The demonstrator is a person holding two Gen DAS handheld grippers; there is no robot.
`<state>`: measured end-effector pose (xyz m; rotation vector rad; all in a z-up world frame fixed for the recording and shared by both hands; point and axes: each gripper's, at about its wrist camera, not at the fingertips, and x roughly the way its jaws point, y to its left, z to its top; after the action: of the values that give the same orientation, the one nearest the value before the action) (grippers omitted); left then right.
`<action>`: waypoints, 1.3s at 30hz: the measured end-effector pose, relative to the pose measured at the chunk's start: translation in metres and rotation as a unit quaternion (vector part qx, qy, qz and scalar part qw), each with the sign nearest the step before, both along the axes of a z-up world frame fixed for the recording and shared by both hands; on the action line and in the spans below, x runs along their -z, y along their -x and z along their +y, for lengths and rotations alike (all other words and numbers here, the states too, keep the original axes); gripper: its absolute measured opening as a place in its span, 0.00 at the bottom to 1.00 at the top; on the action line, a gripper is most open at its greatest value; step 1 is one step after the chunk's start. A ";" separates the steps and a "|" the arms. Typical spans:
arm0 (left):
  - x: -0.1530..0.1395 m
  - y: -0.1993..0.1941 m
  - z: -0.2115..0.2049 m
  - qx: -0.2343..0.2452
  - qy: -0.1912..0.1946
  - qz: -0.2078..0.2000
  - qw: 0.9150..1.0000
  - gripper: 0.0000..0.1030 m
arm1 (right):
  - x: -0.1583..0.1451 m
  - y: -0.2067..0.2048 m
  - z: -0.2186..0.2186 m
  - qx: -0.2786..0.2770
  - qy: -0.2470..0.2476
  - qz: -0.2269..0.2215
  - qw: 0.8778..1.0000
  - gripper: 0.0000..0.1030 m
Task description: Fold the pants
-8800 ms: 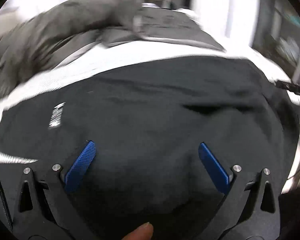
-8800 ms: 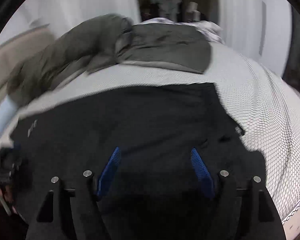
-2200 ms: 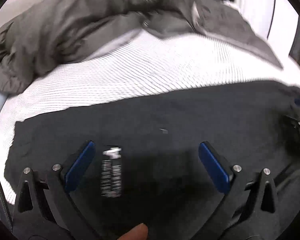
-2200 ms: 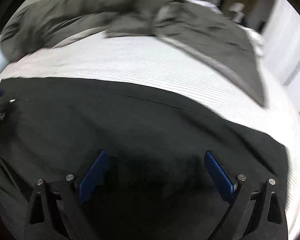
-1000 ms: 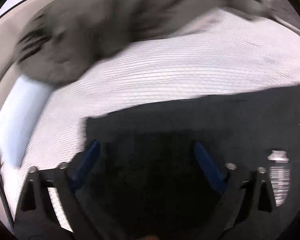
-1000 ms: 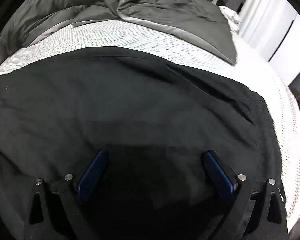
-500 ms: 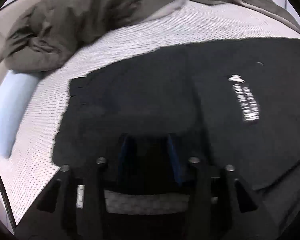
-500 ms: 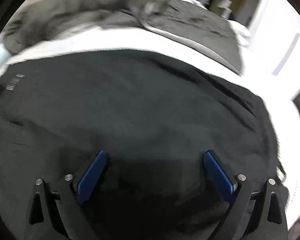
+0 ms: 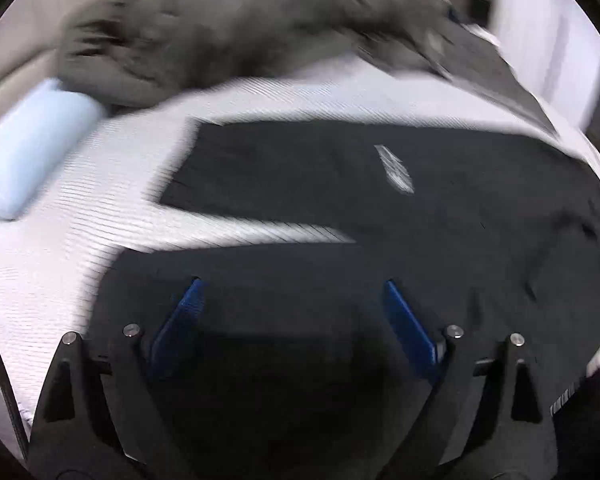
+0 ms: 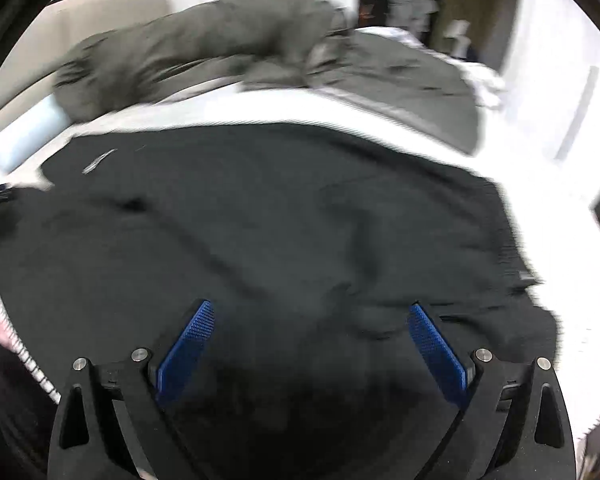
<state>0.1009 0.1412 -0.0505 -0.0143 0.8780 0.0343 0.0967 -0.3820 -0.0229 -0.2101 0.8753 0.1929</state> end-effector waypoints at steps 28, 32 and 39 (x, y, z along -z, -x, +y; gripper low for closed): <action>0.013 0.153 0.108 -0.202 0.136 -0.044 0.969 0.74 | 0.031 0.116 -0.215 0.247 -0.211 -0.017 0.945 0.75; 0.026 0.158 0.125 -0.213 0.163 -0.044 0.962 0.62 | 0.038 0.089 -0.218 0.267 -0.200 -0.010 0.943 0.50; 0.027 0.163 0.135 -0.207 0.207 -0.054 0.955 0.44 | 0.029 0.116 -0.236 0.258 -0.214 -0.027 0.942 0.18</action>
<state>-0.0624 0.2761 -0.0774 -0.5881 0.7483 0.2391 -0.0195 -0.6180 -0.0515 0.4183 0.7856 -0.1151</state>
